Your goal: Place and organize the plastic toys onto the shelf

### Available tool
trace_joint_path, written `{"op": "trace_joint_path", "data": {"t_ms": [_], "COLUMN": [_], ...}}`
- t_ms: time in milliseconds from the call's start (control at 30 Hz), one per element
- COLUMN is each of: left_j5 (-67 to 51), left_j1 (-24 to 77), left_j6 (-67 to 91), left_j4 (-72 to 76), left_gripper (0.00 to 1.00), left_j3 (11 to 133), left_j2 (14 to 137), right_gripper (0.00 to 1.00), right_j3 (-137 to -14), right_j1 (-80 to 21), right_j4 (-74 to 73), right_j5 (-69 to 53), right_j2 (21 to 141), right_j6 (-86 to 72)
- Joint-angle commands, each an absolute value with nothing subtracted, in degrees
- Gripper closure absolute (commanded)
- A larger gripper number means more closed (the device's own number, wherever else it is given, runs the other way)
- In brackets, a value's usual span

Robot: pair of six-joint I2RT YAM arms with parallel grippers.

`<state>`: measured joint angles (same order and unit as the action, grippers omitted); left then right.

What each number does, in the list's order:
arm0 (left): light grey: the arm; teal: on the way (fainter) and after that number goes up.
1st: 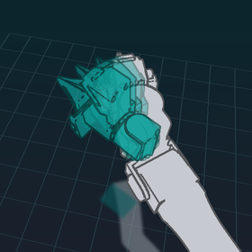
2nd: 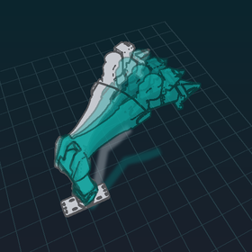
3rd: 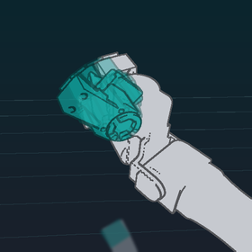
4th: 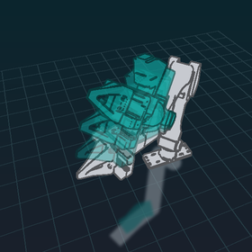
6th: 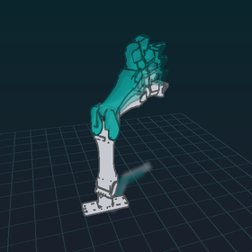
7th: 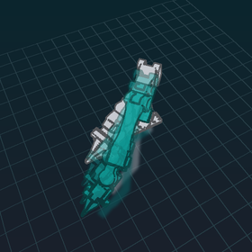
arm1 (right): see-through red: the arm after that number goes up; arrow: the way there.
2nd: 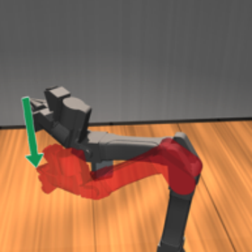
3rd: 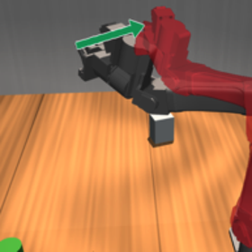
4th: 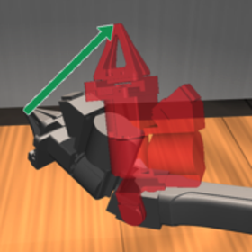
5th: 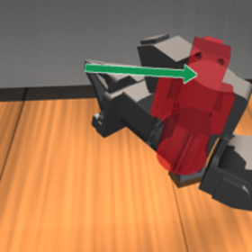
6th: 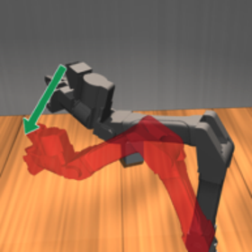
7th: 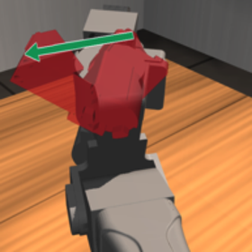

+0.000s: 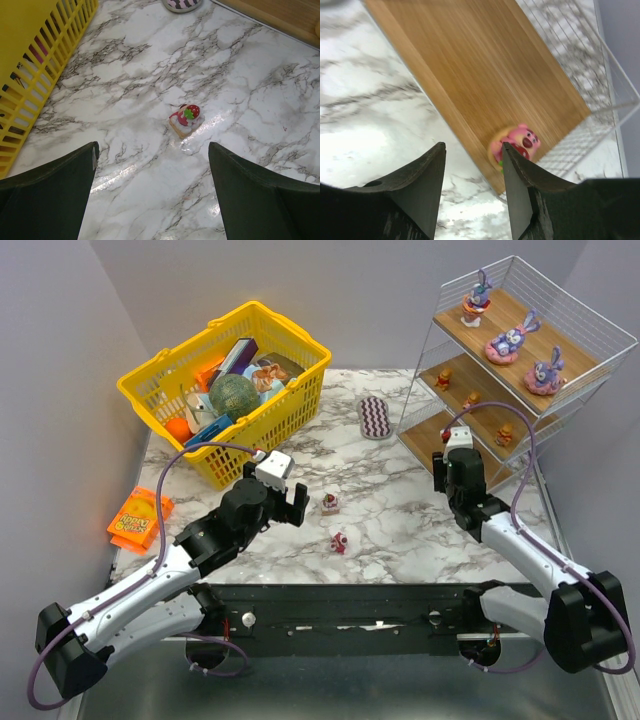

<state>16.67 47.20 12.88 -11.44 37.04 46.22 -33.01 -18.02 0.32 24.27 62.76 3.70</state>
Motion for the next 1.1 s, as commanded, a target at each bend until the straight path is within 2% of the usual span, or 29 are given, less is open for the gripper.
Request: {"op": "trace_joint_path", "data": {"t_ms": [0,300,467,733,1067], "left_j5": [16.9,17.8,19.2,20.4,20.5], "left_j1": [46.9,46.9,46.9,46.9,46.9], "left_j6": [12.7,12.8,13.0,13.0,12.9], "left_j4": [-10.6,-10.6,-10.6,-10.5,-10.5], "left_gripper": [0.01,0.01,0.01,0.01,0.01], "left_j3": [36.2,36.1,35.9,35.8,35.9], "left_j2": [44.9,44.9,44.5,43.9,43.9], "right_gripper": [0.43,0.41,0.33,0.27,0.26], "right_j3": [-32.8,-37.2,-40.5,-44.1,-48.8], "right_j1": [-20.9,-38.8,-49.6,-58.6,-66.3], "right_j4": [1.8,-4.7,-9.3,-10.2,-11.5], "right_j5": [15.8,19.8,17.7,14.0,16.8], "right_j2": [60.8,60.0,62.8,72.0,82.9], "right_j6": [5.8,0.2,-9.2,-19.6,-20.9]}}
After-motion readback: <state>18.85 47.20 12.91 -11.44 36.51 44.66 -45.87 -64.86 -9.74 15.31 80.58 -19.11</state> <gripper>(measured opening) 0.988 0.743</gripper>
